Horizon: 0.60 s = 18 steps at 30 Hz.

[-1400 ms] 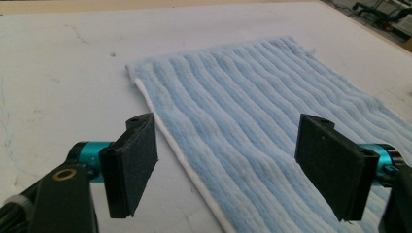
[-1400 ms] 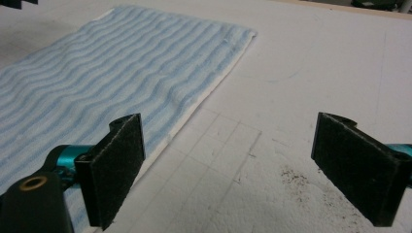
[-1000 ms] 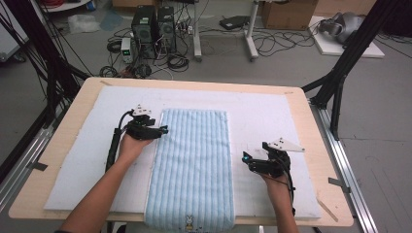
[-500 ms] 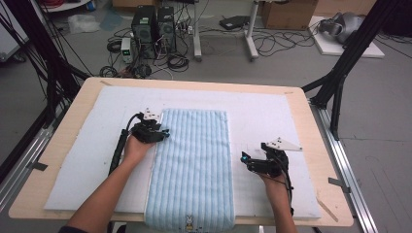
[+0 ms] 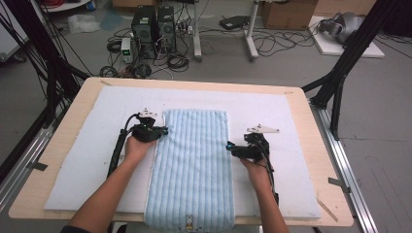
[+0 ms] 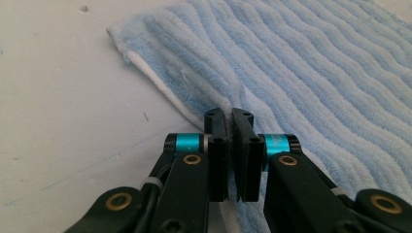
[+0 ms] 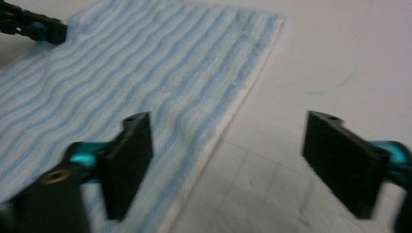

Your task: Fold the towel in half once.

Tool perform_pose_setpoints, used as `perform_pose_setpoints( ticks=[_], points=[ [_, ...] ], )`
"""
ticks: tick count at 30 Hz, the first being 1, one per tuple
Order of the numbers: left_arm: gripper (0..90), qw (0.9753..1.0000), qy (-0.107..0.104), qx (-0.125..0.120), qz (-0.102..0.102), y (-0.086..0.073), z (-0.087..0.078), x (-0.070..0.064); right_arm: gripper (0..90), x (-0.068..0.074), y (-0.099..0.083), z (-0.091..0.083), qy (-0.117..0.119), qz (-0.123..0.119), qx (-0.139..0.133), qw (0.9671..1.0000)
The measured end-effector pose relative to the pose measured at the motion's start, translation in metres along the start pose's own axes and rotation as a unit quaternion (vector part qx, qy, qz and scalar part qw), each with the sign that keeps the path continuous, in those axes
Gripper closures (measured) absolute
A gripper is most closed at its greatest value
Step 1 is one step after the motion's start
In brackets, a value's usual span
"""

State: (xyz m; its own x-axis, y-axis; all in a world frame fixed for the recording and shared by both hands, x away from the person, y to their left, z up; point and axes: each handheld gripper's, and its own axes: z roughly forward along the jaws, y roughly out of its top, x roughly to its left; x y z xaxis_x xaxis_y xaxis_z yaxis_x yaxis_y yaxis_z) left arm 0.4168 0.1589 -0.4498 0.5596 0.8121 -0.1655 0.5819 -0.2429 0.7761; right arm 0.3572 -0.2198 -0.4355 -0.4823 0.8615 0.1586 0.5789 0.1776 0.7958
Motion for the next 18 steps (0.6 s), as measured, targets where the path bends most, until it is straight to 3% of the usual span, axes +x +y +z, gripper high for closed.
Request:
perform_pose_setpoints(
  ticks=[3, 7, 13, 14, 15, 16, 18],
  points=[
    [85.1, 1.0000, -0.004, -0.004, -0.007, -0.001, 0.001, 0.001, 38.8, 0.002, 0.014, 0.021, -0.010, 0.007, 0.023, 0.9997],
    [84.2, 0.9999, -0.008, -0.008, -0.007, -0.001, 0.000, 0.002, 44.1, 0.003, 0.032, 0.043, -0.039, 0.016, 0.044, 0.9981],
    [84.1, 0.9998, -0.012, -0.007, -0.015, -0.002, 0.001, 0.004, 58.2, 0.011, 0.033, 0.061, -0.067, -0.013, 0.075, 0.9948],
    [84.1, 0.9997, -0.014, -0.010, -0.019, -0.002, 0.001, 0.004, 63.9, 0.011, 0.034, 0.061, -0.069, -0.010, 0.076, 0.9947],
    [84.1, 0.9996, -0.018, -0.011, -0.021, -0.002, 0.001, 0.004, 77.9, 0.009, 0.034, 0.059, -0.062, -0.010, 0.076, 0.9951],
    [84.3, 0.9995, -0.021, -0.010, -0.020, -0.002, 0.000, 0.005, 83.0, 0.007, 0.034, 0.059, -0.040, 0.001, 0.076, 0.9963],
    [84.6, 0.9992, -0.025, -0.017, -0.026, -0.001, 0.000, 0.007, 85.0, 0.006, 0.034, 0.059, -0.037, 0.002, 0.076, 0.9964]
  ],
)
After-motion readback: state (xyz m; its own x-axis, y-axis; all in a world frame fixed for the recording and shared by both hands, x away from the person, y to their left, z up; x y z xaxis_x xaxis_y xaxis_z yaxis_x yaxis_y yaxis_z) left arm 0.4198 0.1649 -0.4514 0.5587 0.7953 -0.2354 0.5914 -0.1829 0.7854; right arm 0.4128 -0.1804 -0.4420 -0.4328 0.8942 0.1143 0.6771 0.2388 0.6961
